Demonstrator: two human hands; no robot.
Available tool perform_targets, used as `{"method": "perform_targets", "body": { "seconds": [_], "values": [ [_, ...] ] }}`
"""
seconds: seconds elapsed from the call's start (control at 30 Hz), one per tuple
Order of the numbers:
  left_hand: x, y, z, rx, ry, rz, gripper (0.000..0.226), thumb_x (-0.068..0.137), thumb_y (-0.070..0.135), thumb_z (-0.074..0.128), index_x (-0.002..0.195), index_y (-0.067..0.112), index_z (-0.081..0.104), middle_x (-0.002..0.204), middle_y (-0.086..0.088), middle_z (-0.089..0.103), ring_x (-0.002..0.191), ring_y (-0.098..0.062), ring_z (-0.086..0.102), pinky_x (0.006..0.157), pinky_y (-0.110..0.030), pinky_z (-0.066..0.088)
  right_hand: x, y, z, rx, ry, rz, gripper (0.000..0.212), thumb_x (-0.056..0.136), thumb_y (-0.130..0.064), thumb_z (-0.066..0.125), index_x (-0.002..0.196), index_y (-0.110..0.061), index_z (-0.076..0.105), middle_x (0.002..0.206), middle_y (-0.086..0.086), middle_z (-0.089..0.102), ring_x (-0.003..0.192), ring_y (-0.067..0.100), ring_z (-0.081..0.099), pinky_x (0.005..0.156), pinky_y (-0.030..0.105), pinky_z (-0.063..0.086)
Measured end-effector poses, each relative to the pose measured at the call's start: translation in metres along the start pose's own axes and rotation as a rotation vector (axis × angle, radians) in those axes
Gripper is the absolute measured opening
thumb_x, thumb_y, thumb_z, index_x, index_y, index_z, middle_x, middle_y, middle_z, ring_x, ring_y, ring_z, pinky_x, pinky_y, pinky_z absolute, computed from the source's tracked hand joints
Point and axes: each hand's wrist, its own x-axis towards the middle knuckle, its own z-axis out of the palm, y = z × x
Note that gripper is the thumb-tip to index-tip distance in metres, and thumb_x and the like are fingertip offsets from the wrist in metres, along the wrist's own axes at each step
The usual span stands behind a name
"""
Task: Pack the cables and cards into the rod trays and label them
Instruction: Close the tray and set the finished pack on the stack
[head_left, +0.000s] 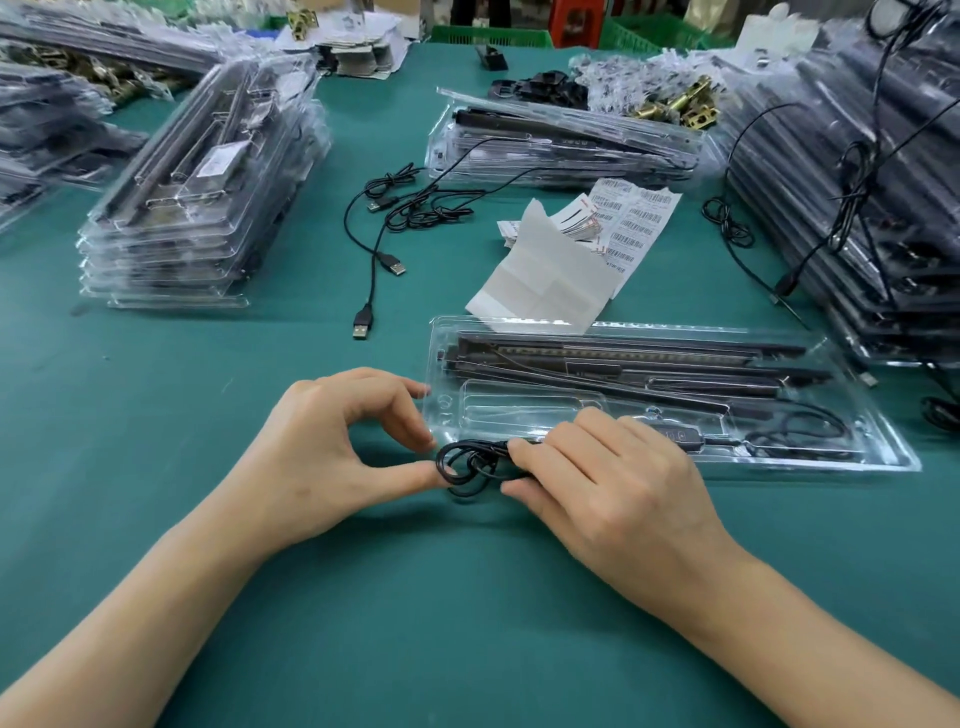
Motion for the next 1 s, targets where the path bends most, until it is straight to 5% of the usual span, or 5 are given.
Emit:
{"method": "perform_targets", "body": {
  "seconds": [0.4, 0.53, 0.67, 0.8, 1.0],
  "values": [
    [0.0, -0.001, 0.001, -0.039, -0.013, -0.016, 0.038, 0.063, 0.061, 0.084, 0.075, 0.031, 0.065, 0.085, 0.012, 0.074, 0.119, -0.001, 0.063, 0.094, -0.013, 0.044, 0.007, -0.006, 0.003, 0.029, 0.041, 0.138, 0.026, 0.096, -0.014, 0.069, 0.072, -0.011, 0.06, 0.069, 0.003, 0.052, 0.063, 0.026, 0.048, 0.054, 0.04, 0.043],
    [0.0, -0.002, 0.002, -0.032, 0.004, -0.015, 0.036, 0.065, 0.057, 0.088, 0.075, 0.032, 0.064, 0.082, 0.012, 0.074, 0.117, -0.002, 0.064, 0.093, -0.012, 0.043, 0.009, -0.008, 0.002, 0.218, 0.013, 0.29, 0.02, 0.087, -0.021, 0.077, 0.083, -0.013, 0.06, 0.077, -0.008, 0.046, 0.07, 0.018, 0.046, 0.062, 0.033, 0.042],
    [0.0, -0.003, 0.005, -0.001, 0.026, -0.01, 0.031, 0.066, 0.048, 0.089, 0.073, 0.033, 0.064, 0.08, 0.015, 0.074, 0.115, -0.002, 0.065, 0.094, -0.014, 0.044, 0.013, 0.002, 0.0, 0.342, -0.114, 0.495, 0.038, 0.08, -0.045, 0.075, 0.107, -0.021, 0.062, 0.098, -0.011, 0.046, 0.093, 0.012, 0.045, 0.083, 0.029, 0.04],
    [0.0, -0.005, 0.007, -0.013, 0.082, -0.027, 0.03, 0.067, 0.05, 0.092, 0.071, 0.032, 0.069, 0.086, 0.016, 0.075, 0.11, -0.002, 0.068, 0.096, -0.014, 0.044, 0.01, 0.0, 0.002, 0.329, -0.164, 0.482, 0.035, 0.085, -0.047, 0.069, 0.113, -0.025, 0.065, 0.114, -0.008, 0.054, 0.109, 0.016, 0.052, 0.094, 0.034, 0.038],
    [0.003, -0.008, 0.014, 0.118, 0.192, -0.103, 0.027, 0.069, 0.058, 0.086, 0.084, 0.036, 0.079, 0.105, 0.022, 0.068, 0.111, -0.008, 0.06, 0.098, -0.013, 0.038, 0.004, 0.003, 0.005, 0.356, -0.13, 0.483, 0.024, 0.092, -0.038, 0.067, 0.111, -0.024, 0.069, 0.111, -0.008, 0.057, 0.103, 0.014, 0.053, 0.093, 0.034, 0.038]
  ]
}}
